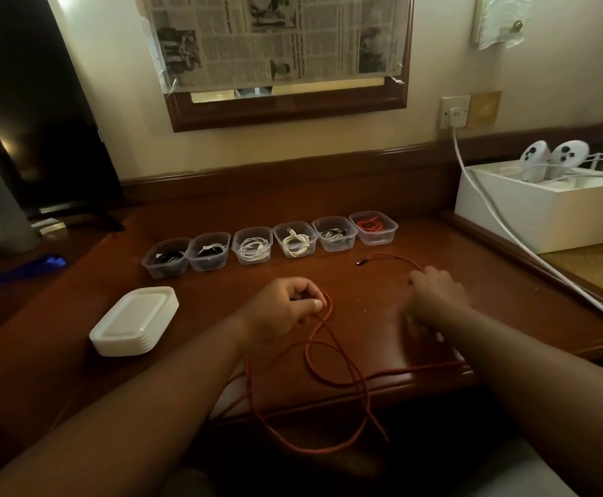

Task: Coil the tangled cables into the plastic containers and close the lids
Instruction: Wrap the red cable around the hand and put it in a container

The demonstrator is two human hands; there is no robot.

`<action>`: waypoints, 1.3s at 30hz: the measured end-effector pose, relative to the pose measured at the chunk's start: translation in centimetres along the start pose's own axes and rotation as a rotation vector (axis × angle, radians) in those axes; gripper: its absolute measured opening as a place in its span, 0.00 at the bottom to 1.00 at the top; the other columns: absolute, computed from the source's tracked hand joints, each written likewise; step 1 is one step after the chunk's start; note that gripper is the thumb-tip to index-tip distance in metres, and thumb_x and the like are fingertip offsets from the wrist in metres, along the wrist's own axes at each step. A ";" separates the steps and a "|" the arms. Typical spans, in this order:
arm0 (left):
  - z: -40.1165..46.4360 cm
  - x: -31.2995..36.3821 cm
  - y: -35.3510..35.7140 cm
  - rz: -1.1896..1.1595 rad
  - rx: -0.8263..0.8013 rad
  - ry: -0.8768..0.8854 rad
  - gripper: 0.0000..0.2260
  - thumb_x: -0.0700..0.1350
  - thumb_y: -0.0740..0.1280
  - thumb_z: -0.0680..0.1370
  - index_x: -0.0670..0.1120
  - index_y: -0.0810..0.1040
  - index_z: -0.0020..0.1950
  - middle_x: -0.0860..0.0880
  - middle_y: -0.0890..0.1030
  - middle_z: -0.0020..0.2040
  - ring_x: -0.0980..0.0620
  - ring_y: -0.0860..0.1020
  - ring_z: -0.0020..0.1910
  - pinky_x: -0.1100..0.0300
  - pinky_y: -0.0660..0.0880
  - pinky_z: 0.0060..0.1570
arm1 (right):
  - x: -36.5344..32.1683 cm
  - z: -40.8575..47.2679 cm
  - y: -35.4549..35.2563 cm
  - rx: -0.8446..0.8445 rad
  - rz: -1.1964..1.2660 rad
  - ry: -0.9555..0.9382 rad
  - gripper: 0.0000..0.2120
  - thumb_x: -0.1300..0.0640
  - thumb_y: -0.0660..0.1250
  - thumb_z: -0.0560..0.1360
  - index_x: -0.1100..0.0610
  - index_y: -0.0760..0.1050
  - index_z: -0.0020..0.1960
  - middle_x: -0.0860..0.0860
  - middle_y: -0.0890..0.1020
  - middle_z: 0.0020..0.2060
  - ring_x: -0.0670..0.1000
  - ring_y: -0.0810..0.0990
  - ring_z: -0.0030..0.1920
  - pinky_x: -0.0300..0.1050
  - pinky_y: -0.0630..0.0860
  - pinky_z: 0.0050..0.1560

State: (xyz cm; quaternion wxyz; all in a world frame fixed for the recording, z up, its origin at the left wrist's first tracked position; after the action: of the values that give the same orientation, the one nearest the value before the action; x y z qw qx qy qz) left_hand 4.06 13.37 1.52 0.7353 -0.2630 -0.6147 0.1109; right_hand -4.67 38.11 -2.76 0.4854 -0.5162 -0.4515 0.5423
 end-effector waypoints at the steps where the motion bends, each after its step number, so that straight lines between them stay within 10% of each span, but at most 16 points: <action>1: -0.2 -0.2 0.7 0.008 -0.070 -0.015 0.06 0.36 0.67 0.79 0.46 0.80 0.47 0.57 0.79 0.32 0.63 0.76 0.30 0.70 0.71 0.32 | 1.8 0.2 0.3 0.004 -0.059 0.091 0.25 0.49 0.70 0.73 0.53 0.68 0.67 0.55 0.72 0.64 0.57 0.71 0.62 0.53 0.72 0.59; 7: -1.0 -0.7 4.0 0.278 -0.417 -0.023 0.06 0.40 0.67 0.80 0.45 0.81 0.55 0.46 0.84 0.44 0.56 0.82 0.42 0.60 0.80 0.47 | 8.2 0.8 1.8 -0.081 0.013 0.348 0.18 0.50 0.64 0.78 0.59 0.74 0.64 0.58 0.75 0.60 0.59 0.74 0.60 0.52 0.73 0.58; 12: 1.0 -0.3 2.6 0.205 -0.133 0.002 0.04 0.42 0.68 0.79 0.50 0.81 0.48 0.49 0.82 0.42 0.60 0.79 0.38 0.65 0.76 0.41 | 5.8 1.2 1.9 -0.022 0.302 0.185 0.02 0.59 0.63 0.79 0.56 0.74 0.49 0.54 0.78 0.46 0.53 0.76 0.43 0.44 0.70 0.38; 17: 2.7 -0.7 1.5 -0.129 0.087 -0.213 0.10 0.47 0.65 0.82 0.43 0.81 0.52 0.47 0.81 0.40 0.54 0.77 0.37 0.63 0.73 0.37 | -2.5 -2.0 -2.0 0.083 0.923 -0.161 0.08 0.59 0.61 0.81 0.50 0.72 0.45 0.50 0.76 0.37 0.48 0.72 0.35 0.41 0.67 0.33; 22: 3.4 -0.5 1.9 -0.589 0.162 -0.388 0.21 0.58 0.61 0.81 0.42 0.78 0.60 0.45 0.82 0.46 0.50 0.80 0.42 0.58 0.74 0.43 | -10.2 -6.6 -2.9 -0.037 0.800 -0.415 0.08 0.55 0.60 0.82 0.48 0.70 0.44 0.45 0.76 0.36 0.44 0.72 0.33 0.32 0.66 0.30; 29: 2.8 0.1 0.6 -0.834 0.271 -0.367 0.13 0.36 0.52 0.83 0.42 0.76 0.54 0.47 0.75 0.36 0.57 0.69 0.25 0.68 0.65 0.20 | -13.1 -9.4 -2.2 -0.054 0.699 -0.597 0.11 0.51 0.63 0.81 0.56 0.78 0.44 0.48 0.77 0.35 0.45 0.71 0.32 0.40 0.67 0.34; 33: 1.4 2.4 0.5 -0.574 -0.007 -0.231 0.11 0.35 0.53 0.80 0.44 0.74 0.49 0.49 0.69 0.29 0.56 0.60 0.21 0.68 0.53 0.21 | -10.5 -7.4 -6.3 0.406 0.660 -0.527 0.12 0.52 0.71 0.74 0.52 0.72 0.55 0.48 0.74 0.53 0.48 0.72 0.53 0.40 0.70 0.50; 36: 0.0 4.5 0.2 -0.286 -0.158 -0.121 0.07 0.37 0.56 0.82 0.44 0.71 0.57 0.48 0.69 0.30 0.55 0.62 0.23 0.64 0.57 0.22 | -10.9 -6.3 -6.4 0.285 0.333 -0.625 0.31 0.43 0.70 0.74 0.47 0.64 0.73 0.51 0.60 0.76 0.55 0.54 0.77 0.53 0.56 0.74; 39: -0.7 5.2 -0.6 -0.087 -0.221 -0.062 0.11 0.40 0.59 0.83 0.49 0.69 0.65 0.50 0.72 0.30 0.54 0.66 0.27 0.60 0.61 0.28 | -11.1 -6.6 -7.3 0.285 0.369 -0.664 0.13 0.46 0.66 0.78 0.48 0.77 0.61 0.51 0.61 0.77 0.55 0.54 0.78 0.55 0.55 0.74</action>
State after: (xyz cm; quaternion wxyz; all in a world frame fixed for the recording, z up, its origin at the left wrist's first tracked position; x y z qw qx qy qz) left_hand 5.76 15.21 6.13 0.6866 -0.3118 -0.6565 0.0185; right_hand 2.28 27.94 5.44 0.2744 -0.3129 -0.4038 0.8147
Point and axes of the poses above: each hand's wrist, its own z-axis towards the middle knuckle, its own y-axis out of the palm, x = y × z, the point moved 7 cm from there along z, towards the middle knuckle
